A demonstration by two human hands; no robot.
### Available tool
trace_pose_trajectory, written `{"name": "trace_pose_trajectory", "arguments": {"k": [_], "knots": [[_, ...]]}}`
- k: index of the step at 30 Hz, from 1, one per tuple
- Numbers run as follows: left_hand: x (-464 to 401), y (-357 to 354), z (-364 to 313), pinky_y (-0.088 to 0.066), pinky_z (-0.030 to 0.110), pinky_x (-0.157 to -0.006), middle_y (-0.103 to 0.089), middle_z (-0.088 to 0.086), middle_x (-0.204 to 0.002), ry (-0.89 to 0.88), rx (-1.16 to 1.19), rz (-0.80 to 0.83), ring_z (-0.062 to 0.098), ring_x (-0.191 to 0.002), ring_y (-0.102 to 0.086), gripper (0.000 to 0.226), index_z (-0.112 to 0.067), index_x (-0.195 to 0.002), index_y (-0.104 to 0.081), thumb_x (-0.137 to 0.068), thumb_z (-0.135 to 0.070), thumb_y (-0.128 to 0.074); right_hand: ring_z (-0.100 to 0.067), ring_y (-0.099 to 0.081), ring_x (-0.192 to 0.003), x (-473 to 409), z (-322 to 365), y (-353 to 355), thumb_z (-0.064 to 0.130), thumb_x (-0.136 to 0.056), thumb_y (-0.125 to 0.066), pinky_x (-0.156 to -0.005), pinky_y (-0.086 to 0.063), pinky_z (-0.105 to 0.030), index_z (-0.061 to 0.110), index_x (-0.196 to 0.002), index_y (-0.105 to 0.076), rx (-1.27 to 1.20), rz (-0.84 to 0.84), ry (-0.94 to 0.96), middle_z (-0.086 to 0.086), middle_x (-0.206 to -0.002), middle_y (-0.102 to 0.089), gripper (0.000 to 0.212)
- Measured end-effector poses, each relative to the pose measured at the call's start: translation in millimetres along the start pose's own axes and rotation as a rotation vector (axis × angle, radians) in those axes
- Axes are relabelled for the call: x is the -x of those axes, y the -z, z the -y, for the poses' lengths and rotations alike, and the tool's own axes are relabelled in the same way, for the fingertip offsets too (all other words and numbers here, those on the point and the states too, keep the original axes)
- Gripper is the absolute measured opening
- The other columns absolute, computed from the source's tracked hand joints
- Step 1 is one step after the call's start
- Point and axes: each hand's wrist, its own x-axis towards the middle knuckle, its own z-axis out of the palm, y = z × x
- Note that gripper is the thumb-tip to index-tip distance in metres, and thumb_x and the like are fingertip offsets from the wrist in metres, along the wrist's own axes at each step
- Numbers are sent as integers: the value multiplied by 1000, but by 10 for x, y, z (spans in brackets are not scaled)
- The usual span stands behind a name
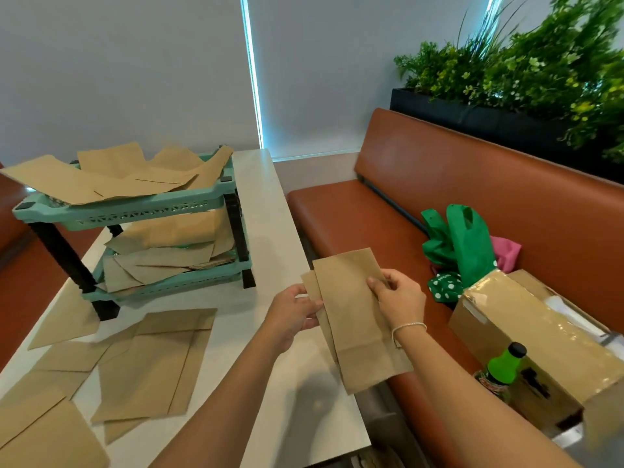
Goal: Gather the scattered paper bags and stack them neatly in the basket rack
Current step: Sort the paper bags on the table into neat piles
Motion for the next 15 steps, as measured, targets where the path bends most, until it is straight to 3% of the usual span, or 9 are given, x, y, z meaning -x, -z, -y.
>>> {"name": "trace_pose_trajectory", "arguments": {"k": [4, 7, 9, 12, 15], "knots": [[-60, -377, 115, -55, 20, -59, -66, 4, -92, -3, -81, 6, 17, -79, -65, 17, -10, -105, -57, -92, -1, -52, -9, -56, -86, -32, -285, 244, 22, -85, -64, -90, -41, -28, 18, -95, -73, 24, -142, -29, 13, -83, -60, 14], [-106, -690, 249, -53, 16, -56, -64, -2, -89, 9, -120, 15, 11, -78, -64, 16, -12, -103, -56, -94, -1, -51, -7, -51, -80, -35, -566, 424, 24, -86, -64, -100, -39, -35, 17, -96, -73, 34, -183, -90, 12, -76, -57, 15], [-172, -895, 370, -54, 18, -61, -63, -2, -94, 28, -175, -1, 13, -85, -64, 15, -15, -104, -56, -94, -5, -52, -7, -52, -76, -39, -787, 540, 24, -86, -65, -97, -41, -35, 17, -95, -72, 19, -204, -128, 12, -74, -58, 14], [-295, -1160, 586, -55, 23, -69, -63, 2, -104, 45, -321, -30, 16, -92, -62, 15, -15, -107, -58, -94, -9, -53, -10, -57, -79, -58, -1143, 687, 19, -84, -68, -76, -43, -24, 16, -92, -70, -48, -140, -224, 6, -80, -63, 9], [-359, -1347, 761, -49, 21, -68, -63, 4, -112, 39, -461, -36, 15, -93, -58, 19, -16, -111, -57, -94, -11, -51, -14, -64, -81, -82, -1474, 803, 11, -76, -74, -76, -50, -28, 25, -82, -61, -68, 13, -296, 3, -85, -68, 19]]}}
